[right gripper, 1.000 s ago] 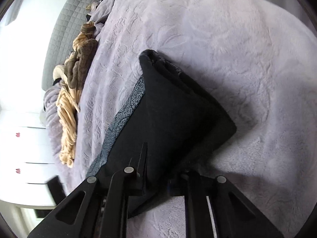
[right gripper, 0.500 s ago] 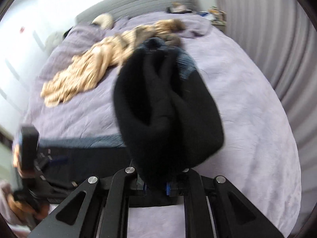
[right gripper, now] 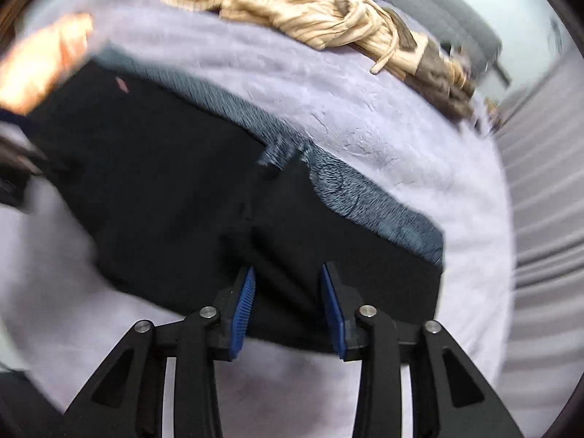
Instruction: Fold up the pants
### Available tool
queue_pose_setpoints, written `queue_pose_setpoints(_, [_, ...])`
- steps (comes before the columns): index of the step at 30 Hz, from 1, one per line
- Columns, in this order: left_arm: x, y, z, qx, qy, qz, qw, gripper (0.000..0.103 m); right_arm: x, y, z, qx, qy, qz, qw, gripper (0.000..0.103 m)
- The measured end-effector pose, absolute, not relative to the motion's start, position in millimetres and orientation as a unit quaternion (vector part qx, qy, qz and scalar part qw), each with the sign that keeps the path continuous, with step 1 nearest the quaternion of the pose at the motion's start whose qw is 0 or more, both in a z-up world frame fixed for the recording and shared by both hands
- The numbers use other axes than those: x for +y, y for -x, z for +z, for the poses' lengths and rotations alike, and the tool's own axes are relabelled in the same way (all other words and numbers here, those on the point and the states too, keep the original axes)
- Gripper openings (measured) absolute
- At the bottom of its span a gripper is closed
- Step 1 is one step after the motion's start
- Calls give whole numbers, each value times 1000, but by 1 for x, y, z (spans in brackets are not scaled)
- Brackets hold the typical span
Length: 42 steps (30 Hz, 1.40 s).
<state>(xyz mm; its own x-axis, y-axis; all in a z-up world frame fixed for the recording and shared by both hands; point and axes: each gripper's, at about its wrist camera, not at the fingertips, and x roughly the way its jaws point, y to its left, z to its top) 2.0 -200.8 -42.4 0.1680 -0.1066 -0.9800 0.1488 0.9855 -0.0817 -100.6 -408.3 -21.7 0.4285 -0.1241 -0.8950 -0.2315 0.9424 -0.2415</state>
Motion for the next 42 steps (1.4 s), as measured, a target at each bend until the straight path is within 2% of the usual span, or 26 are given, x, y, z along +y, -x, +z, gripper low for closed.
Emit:
queue_pose_setpoints(3, [-224,-13,-41,641,21,-144,754,103,-472,98,-4,548,-108,54,828,44])
queue_pose_setpoints(5, [-248,-17,-40,641,40,-190,743,103,-528,106,-25,544,-313,40,777,44])
queue_pose_setpoints(6, [-260,-20,-41,642,42,-207,737,103,-547,112,-38,539,-380,31,751,44])
queue_pose_setpoints(8, [-282,-24,-43,643,41,-231,729,103,-573,125,-58,527,-457,22,716,44])
queue_pose_setpoints(11, [-308,-32,-47,646,48,-260,716,89,-583,131,-72,515,-502,40,694,44])
queue_pose_setpoints(13, [-323,-36,-52,650,59,-274,706,83,-584,141,-79,506,-525,46,683,44])
queue_pose_setpoints(14, [-327,-41,-58,654,60,-279,700,77,-587,141,-84,500,-536,44,679,44])
queue_pose_setpoints(17, [-344,-46,-75,674,54,-280,681,73,-593,139,-98,481,-575,38,661,44])
queue_pose_setpoints(19, [-349,-43,-79,678,45,-278,679,60,-595,135,-106,478,-590,33,650,44])
queue_pose_setpoints(20, [-350,-43,-80,679,44,-278,678,50,-599,128,-108,480,-593,30,645,44])
queue_pose_setpoints(21, [-350,-43,-79,679,46,-278,678,40,-599,125,-112,484,-595,27,641,37])
queue_pose_setpoints(22, [-349,-43,-77,679,50,-273,679,36,-599,122,-117,489,-596,21,637,26])
queue_pose_setpoints(23, [-347,-43,-74,679,50,-266,682,36,-600,119,-122,500,-592,12,632,5])
queue_pose_setpoints(27, [-332,-27,-50,649,44,-257,715,36,-595,108,-98,495,-570,44,654,5])
queue_pose_setpoints(29, [-327,-18,-56,641,11,-227,733,36,-584,106,-83,509,-535,59,672,5])
queue_pose_setpoints(32, [-325,-19,-80,662,-8,-177,728,67,-566,101,-104,551,-499,42,668,5])
queue_pose_setpoints(36, [-325,-21,-68,649,-16,-177,739,68,-563,90,-122,573,-484,41,660,7])
queue_pose_setpoints(37, [-324,-21,-62,643,-25,-178,745,68,-564,87,-114,581,-471,58,662,10])
queue_pose_setpoints(39, [-326,-22,-45,624,-43,-181,759,68,-565,84,-86,595,-422,99,677,37])
queue_pose_setpoints(42, [-334,-33,-25,606,-40,-194,770,68,-587,86,-37,556,-373,135,730,51])
